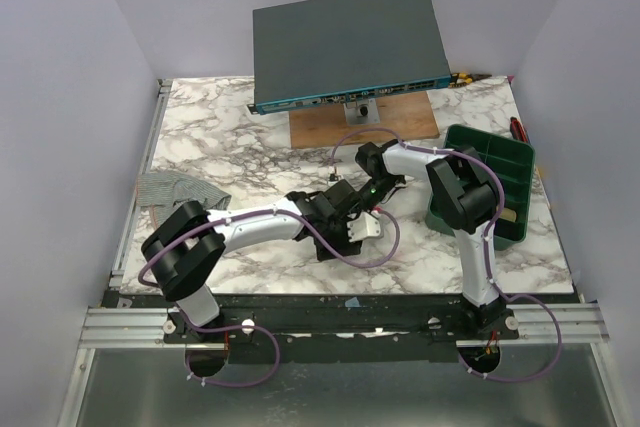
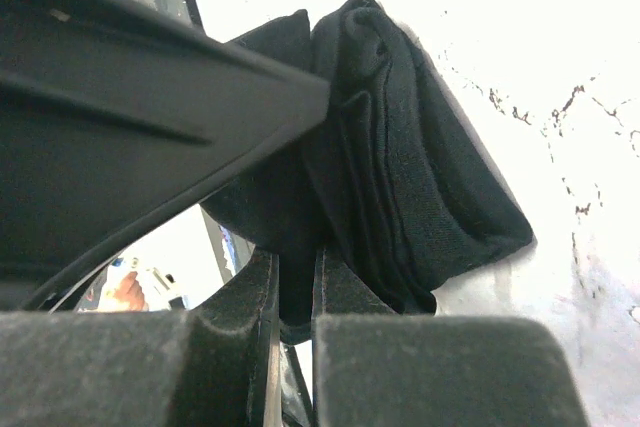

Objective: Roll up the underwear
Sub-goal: Roll the underwear to the center of the board.

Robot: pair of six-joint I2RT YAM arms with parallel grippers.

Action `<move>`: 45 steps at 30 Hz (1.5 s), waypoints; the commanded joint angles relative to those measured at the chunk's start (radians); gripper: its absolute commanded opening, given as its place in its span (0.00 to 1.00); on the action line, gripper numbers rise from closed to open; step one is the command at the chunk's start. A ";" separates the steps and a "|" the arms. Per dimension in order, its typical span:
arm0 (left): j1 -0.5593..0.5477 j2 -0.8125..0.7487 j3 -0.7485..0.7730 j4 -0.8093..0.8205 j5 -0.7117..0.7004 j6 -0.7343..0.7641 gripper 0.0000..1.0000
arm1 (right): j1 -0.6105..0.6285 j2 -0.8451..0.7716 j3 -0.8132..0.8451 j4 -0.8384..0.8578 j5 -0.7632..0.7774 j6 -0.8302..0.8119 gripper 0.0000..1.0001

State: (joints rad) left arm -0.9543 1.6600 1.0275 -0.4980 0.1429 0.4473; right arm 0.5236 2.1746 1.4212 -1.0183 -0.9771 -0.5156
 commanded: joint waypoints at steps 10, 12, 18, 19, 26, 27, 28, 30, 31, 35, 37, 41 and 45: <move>-0.045 0.036 -0.007 0.049 -0.049 0.072 0.69 | -0.009 0.054 -0.024 0.117 0.291 -0.058 0.01; -0.044 0.041 -0.014 0.049 -0.050 0.073 0.68 | -0.008 0.051 -0.028 0.117 0.293 -0.061 0.01; -0.043 0.049 -0.013 0.039 -0.046 0.074 0.56 | -0.008 0.050 -0.035 0.119 0.293 -0.065 0.01; -0.043 0.053 -0.011 0.034 -0.048 0.074 0.54 | -0.008 0.050 -0.033 0.119 0.292 -0.063 0.01; -0.043 0.086 -0.002 0.006 -0.045 0.068 0.31 | -0.008 0.045 -0.027 0.117 0.293 -0.060 0.01; -0.043 0.092 0.000 0.003 -0.045 0.067 0.26 | -0.008 0.044 -0.028 0.118 0.293 -0.058 0.01; -0.043 0.096 0.004 -0.005 -0.047 0.060 0.20 | -0.008 0.042 -0.031 0.121 0.294 -0.054 0.01; -0.042 0.098 0.008 -0.007 -0.043 0.050 0.01 | -0.009 0.034 -0.039 0.135 0.297 -0.042 0.02; -0.041 0.096 0.006 -0.005 -0.042 0.048 0.00 | -0.009 0.028 -0.045 0.141 0.298 -0.034 0.04; -0.025 0.108 0.028 -0.039 -0.007 0.038 0.00 | -0.009 -0.004 -0.056 0.150 0.290 -0.015 0.19; -0.012 0.120 0.049 -0.064 0.023 0.040 0.00 | -0.008 -0.031 -0.067 0.162 0.284 0.006 0.31; 0.016 0.136 0.085 -0.102 0.071 0.046 0.00 | -0.011 -0.105 -0.093 0.203 0.310 0.062 0.60; 0.042 0.148 0.112 -0.129 0.109 0.050 0.00 | -0.026 -0.194 -0.122 0.250 0.365 0.115 0.65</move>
State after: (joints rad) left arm -0.9466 1.7599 1.1152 -0.5438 0.1764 0.4999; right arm 0.5083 2.0384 1.3346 -0.9073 -0.8234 -0.4229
